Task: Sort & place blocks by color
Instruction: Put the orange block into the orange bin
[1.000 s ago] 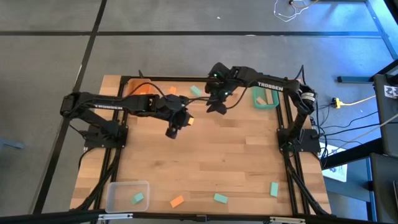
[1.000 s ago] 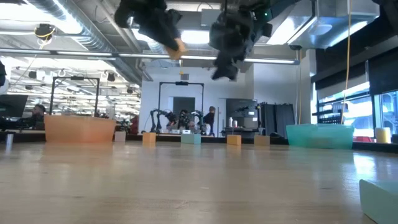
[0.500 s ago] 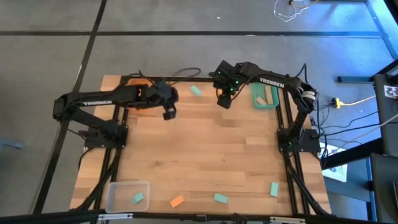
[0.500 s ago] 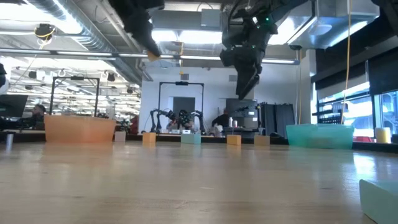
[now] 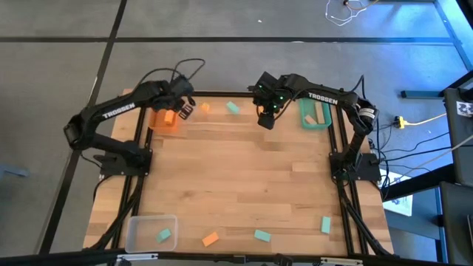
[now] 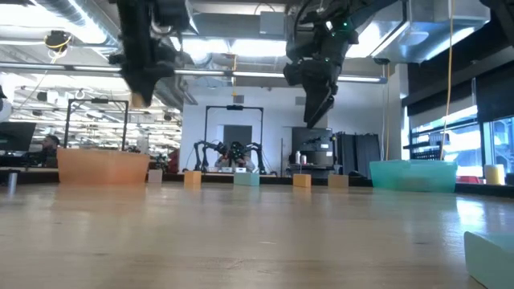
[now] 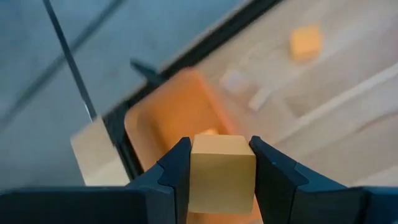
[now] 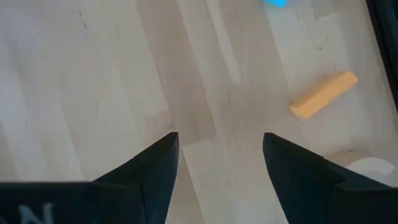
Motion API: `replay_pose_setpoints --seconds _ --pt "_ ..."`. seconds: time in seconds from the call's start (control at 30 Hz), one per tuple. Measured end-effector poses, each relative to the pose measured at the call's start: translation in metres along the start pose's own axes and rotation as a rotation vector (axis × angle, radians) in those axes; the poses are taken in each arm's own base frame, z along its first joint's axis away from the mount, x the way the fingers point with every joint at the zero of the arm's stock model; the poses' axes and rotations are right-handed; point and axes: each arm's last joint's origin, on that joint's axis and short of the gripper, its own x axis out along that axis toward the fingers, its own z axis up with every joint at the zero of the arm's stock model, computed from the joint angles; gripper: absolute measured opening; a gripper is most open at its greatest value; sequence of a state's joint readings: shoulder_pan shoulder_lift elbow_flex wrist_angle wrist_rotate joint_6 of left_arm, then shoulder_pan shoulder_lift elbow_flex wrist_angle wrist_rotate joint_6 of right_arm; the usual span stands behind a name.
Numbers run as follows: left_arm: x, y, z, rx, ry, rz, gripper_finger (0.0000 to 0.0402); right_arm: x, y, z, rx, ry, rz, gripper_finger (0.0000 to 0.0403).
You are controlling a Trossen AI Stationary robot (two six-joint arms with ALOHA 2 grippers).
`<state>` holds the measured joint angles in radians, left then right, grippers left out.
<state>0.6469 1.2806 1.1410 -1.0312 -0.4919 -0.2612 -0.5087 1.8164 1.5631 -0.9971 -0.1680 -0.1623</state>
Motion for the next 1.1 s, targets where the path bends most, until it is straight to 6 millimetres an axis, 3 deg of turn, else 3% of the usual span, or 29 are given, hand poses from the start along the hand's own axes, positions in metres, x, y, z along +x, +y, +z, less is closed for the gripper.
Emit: replay_pose_setpoints --seconds 0.3,0.53,0.83,1.1 --pt "0.063 0.030 -0.014 -0.174 0.252 0.059 0.0123 0.000 0.000 0.002 -0.004 -0.021 -0.002 0.0233" --pt "0.104 0.029 -0.041 -0.252 0.347 0.002 0.0123 0.000 0.000 0.002 -0.004 -0.023 -0.003 0.0233" --pt "0.117 0.024 -0.055 -0.293 0.354 -0.034 0.0124 0.000 -0.001 0.004 -0.007 -0.038 -0.005 0.0233" --pt "0.117 0.024 -0.055 -0.295 0.352 -0.037 0.0179 0.000 -0.001 0.004 -0.006 -0.039 -0.005 0.0233"
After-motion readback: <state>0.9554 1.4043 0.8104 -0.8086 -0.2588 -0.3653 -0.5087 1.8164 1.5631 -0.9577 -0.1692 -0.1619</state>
